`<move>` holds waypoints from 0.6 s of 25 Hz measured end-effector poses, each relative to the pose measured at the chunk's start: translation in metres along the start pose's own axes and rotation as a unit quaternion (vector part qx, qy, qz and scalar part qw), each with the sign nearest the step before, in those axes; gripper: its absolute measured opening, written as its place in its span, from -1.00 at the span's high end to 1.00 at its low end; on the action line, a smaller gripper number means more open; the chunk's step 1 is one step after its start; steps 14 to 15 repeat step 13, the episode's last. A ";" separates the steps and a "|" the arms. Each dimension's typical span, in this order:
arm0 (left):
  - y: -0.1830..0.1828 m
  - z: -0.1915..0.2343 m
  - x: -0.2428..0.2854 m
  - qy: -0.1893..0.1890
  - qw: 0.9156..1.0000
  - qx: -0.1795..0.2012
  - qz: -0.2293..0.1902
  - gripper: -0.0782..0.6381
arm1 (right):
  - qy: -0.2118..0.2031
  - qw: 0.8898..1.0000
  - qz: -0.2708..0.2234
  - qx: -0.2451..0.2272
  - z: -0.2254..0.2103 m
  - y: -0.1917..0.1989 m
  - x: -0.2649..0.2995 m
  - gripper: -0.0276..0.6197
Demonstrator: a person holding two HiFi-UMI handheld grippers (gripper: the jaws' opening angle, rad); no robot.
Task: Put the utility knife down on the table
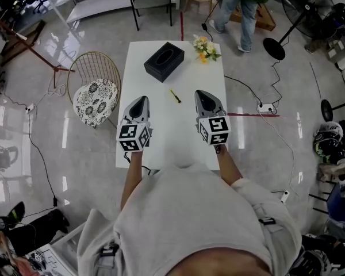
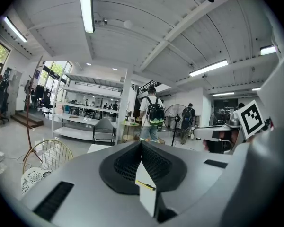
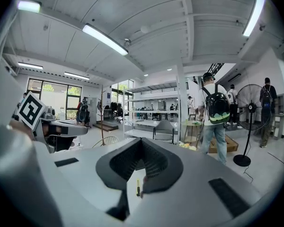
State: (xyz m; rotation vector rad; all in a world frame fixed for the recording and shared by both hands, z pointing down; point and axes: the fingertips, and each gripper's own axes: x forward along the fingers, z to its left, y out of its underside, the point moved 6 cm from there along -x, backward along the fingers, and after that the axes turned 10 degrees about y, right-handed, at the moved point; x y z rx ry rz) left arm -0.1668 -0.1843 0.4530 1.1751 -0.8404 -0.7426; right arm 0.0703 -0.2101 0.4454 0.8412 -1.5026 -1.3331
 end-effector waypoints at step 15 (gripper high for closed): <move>0.000 -0.004 0.000 0.006 1.000 0.003 0.003 0.73 | -0.003 1.000 0.001 0.000 0.002 -0.001 0.001 0.82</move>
